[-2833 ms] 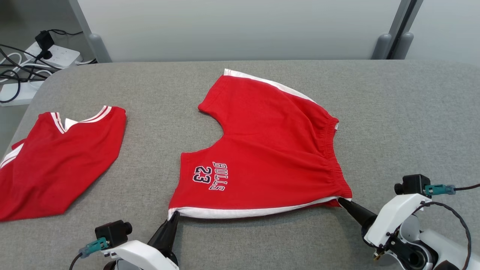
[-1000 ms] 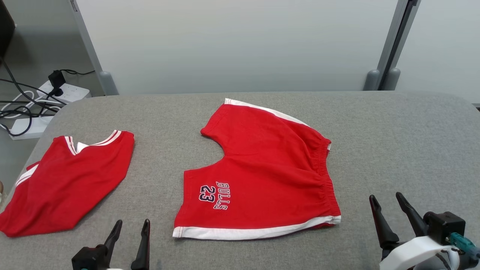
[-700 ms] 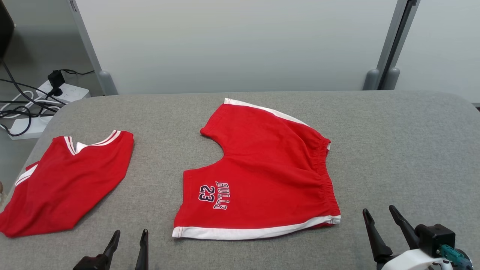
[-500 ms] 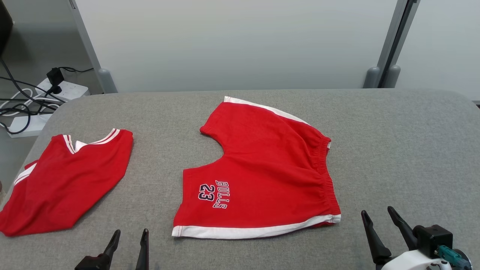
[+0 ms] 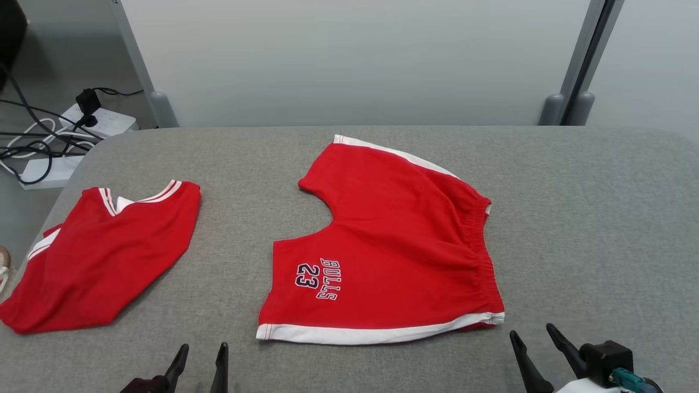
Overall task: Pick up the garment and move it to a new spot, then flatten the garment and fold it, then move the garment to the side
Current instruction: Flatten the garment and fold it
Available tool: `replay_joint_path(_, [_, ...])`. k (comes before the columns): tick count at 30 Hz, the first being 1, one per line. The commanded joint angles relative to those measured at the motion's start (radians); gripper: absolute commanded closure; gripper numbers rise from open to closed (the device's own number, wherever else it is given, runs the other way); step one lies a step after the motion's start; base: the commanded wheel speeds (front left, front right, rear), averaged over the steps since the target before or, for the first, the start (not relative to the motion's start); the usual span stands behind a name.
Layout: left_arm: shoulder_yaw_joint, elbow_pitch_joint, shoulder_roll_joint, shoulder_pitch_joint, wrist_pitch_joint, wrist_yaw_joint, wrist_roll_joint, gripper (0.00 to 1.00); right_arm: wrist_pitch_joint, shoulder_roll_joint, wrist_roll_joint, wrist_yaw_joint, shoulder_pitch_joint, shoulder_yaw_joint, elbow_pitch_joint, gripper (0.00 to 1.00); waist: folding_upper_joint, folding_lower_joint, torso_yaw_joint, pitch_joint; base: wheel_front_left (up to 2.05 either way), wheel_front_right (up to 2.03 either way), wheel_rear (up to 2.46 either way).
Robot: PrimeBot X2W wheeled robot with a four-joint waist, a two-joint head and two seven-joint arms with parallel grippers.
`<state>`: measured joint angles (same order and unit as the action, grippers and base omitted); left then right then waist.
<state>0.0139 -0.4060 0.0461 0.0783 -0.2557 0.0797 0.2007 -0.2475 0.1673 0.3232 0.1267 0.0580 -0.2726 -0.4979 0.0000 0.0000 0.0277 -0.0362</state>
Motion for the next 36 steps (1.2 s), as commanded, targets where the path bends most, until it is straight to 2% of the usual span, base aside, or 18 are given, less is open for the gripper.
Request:
replay_joint_path(1, [-0.021,0.015,0.004,-0.040,-0.006,0.008,0.014,0.00,-0.014,0.023,0.008,0.004,0.051,-0.032,-0.002,0.00,0.0000,0.0000,0.012,0.006,0.00,0.00,0.00])
replay_joint_path(6, [0.005,0.001,0.004,-0.051,-0.006,0.017,0.012,0.00,-0.014,0.030,0.024,0.004,0.088,-0.061,-0.057,0.00,0.0000,0.0000,0.051,0.019,0.00,0.00,0.00])
replay_joint_path(15, [0.020,0.003,0.004,-0.059,-0.006,0.027,-0.004,0.00,-0.014,0.035,0.043,0.004,0.114,-0.055,-0.134,0.00,0.0000,0.0000,0.113,0.031,0.00,0.00,0.00])
replay_joint_path(23, [0.020,0.007,0.004,-0.058,-0.006,0.032,-0.010,0.00,-0.014,0.036,0.051,0.004,0.148,-0.066,-0.195,0.00,0.0000,0.0000,0.140,0.048,0.00,0.00,0.00])
replay_joint_path(29, [0.024,0.008,0.004,-0.069,-0.006,0.034,-0.008,0.00,-0.014,0.042,0.058,0.004,0.178,-0.085,-0.225,0.10,0.0000,0.0000,0.147,0.064,0.00,0.00,0.00])
replay_joint_path(34, [0.029,0.007,0.004,-0.079,-0.006,0.035,-0.004,0.00,-0.014,0.045,0.068,0.004,0.198,-0.101,-0.249,0.14,0.0000,0.0000,0.152,0.076,0.00,0.00,0.00])
replay_joint_path(35, [0.029,0.007,0.004,-0.080,-0.006,0.035,-0.004,0.00,-0.014,0.045,0.071,0.004,0.201,-0.105,-0.255,0.16,0.0000,0.0000,0.153,0.077,0.00,0.00,0.00])
replay_joint_path(36, [0.031,0.006,0.004,-0.081,-0.006,0.035,-0.003,0.00,-0.014,0.045,0.075,0.004,0.204,-0.110,-0.263,0.23,0.0000,0.0000,0.153,0.079,0.00,0.00,0.00])
